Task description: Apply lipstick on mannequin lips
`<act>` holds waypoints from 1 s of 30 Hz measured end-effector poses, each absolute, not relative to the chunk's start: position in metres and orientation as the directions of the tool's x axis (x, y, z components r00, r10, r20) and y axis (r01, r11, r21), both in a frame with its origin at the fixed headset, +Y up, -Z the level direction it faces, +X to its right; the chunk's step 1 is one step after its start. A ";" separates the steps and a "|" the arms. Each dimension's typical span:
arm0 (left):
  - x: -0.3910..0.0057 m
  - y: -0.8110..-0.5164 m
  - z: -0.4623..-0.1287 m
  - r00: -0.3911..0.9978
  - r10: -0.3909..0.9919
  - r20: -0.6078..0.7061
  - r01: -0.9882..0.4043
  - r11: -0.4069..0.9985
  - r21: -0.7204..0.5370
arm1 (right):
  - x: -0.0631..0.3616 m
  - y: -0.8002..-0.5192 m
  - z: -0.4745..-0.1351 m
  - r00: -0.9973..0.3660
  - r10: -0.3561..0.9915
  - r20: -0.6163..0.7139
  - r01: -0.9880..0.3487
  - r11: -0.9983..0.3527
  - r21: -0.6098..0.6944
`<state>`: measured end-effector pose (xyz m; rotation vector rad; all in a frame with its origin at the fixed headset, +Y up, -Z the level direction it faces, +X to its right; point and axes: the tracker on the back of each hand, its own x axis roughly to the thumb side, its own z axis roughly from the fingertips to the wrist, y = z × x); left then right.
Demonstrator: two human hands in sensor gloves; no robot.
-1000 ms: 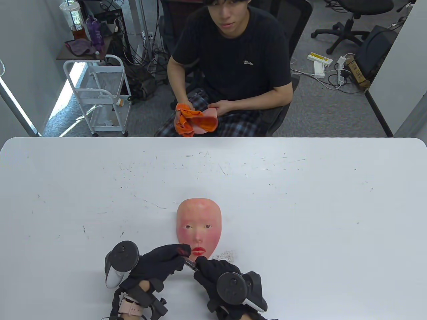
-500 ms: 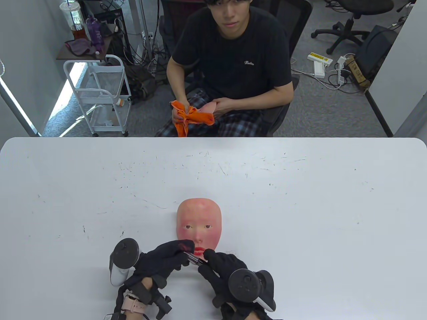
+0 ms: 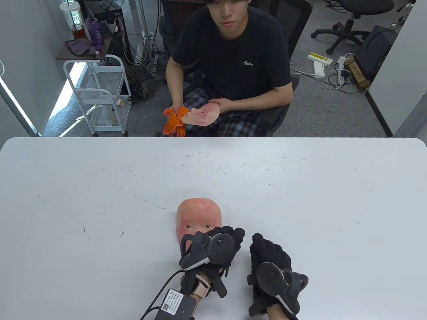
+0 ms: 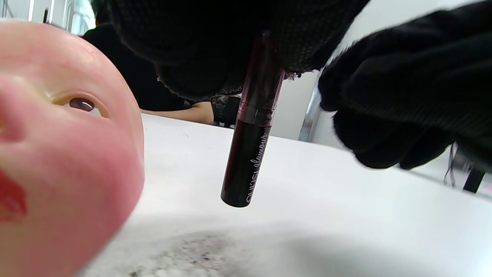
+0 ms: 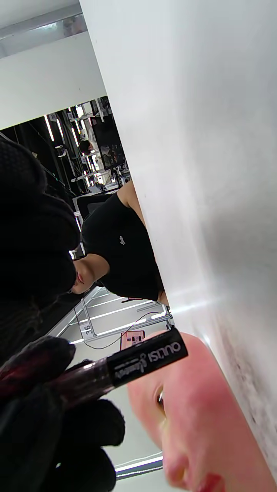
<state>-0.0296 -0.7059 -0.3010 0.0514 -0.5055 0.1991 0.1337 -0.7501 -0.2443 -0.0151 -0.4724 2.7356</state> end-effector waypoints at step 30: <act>-0.231 -0.742 -0.271 0.559 0.773 0.299 -0.829 0.520 0.205 | 0.129 -0.757 -0.247 -0.881 0.462 0.098 -0.470 -0.836 -0.283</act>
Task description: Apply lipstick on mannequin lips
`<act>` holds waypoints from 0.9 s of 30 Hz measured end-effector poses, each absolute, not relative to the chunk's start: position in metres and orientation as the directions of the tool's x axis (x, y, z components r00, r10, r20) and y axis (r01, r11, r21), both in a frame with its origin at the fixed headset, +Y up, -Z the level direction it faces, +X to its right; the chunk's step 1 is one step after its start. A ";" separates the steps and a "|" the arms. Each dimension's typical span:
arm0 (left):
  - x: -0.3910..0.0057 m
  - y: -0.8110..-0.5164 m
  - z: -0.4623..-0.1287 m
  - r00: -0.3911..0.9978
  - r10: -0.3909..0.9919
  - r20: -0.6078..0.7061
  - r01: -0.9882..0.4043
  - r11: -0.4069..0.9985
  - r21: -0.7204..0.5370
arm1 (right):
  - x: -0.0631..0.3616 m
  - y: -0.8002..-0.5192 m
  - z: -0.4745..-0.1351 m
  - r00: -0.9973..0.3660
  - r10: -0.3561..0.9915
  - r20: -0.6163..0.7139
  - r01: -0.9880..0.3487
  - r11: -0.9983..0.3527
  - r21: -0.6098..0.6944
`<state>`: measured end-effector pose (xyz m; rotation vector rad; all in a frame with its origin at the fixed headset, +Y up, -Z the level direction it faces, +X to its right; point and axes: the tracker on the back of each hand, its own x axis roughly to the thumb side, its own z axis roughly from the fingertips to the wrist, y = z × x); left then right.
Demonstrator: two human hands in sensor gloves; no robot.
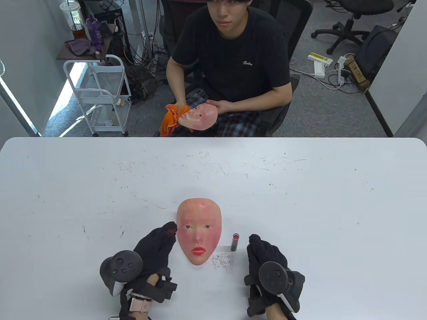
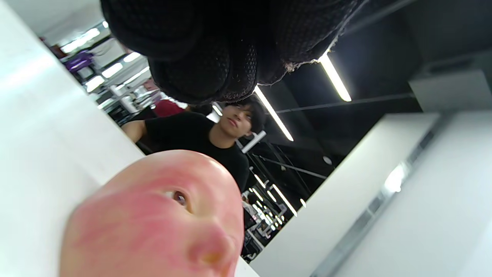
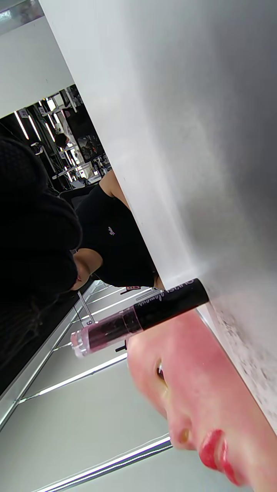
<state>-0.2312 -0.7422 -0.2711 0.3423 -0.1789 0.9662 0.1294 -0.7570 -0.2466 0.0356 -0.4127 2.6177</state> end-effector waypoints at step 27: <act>-0.230 -0.750 -0.270 0.888 0.316 0.335 -0.371 0.922 0.113 | 0.134 -0.750 -0.248 -0.994 0.100 0.045 -0.108 -0.959 -0.263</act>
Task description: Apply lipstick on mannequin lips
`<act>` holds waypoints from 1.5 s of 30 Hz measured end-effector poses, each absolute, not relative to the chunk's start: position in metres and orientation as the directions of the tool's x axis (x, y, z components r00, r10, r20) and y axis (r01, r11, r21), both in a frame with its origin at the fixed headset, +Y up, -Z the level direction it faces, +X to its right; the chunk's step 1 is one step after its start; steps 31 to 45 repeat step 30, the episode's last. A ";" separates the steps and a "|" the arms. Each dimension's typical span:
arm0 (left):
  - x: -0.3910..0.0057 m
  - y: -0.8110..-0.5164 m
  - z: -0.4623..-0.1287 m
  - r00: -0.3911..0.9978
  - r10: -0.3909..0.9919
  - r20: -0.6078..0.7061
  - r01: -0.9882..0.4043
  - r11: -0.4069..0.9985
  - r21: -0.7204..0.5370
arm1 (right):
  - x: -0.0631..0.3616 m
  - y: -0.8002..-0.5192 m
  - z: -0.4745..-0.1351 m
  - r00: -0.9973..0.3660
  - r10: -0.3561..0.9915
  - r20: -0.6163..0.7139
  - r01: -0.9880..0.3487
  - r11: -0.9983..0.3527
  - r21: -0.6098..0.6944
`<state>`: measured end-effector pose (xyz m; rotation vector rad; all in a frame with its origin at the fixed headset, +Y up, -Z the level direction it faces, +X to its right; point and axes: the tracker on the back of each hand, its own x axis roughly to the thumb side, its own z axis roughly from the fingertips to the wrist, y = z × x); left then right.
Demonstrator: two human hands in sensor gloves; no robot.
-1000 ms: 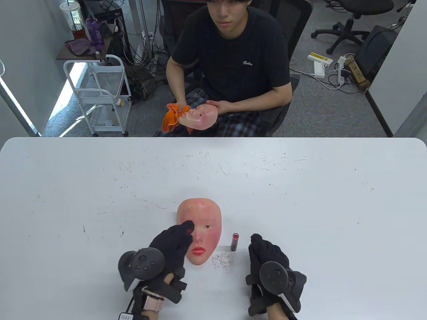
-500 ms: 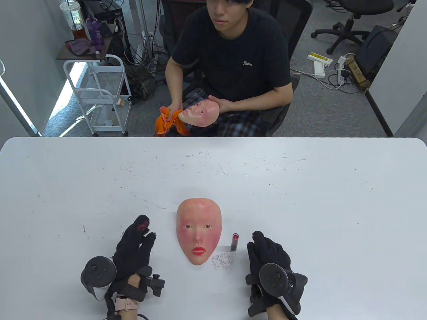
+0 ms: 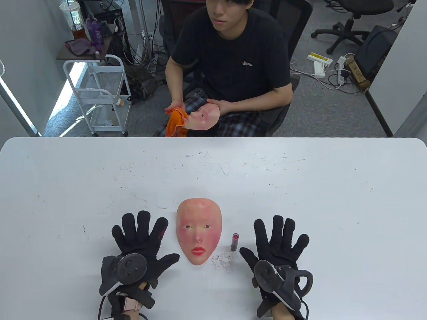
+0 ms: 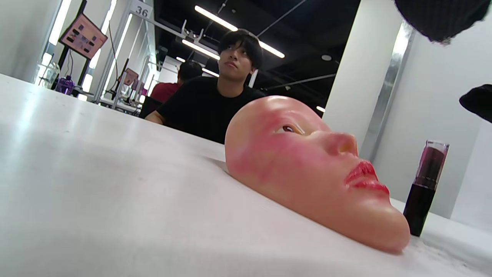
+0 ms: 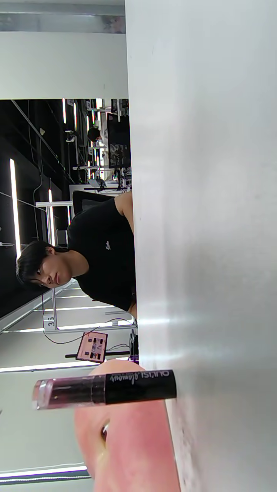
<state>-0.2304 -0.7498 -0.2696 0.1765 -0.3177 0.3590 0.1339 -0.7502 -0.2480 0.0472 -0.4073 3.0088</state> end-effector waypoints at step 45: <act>-0.234 -0.759 -0.271 0.870 0.411 0.271 -0.438 0.898 0.047 | 0.124 -0.757 -0.247 -0.998 0.036 0.042 -0.043 -0.985 -0.167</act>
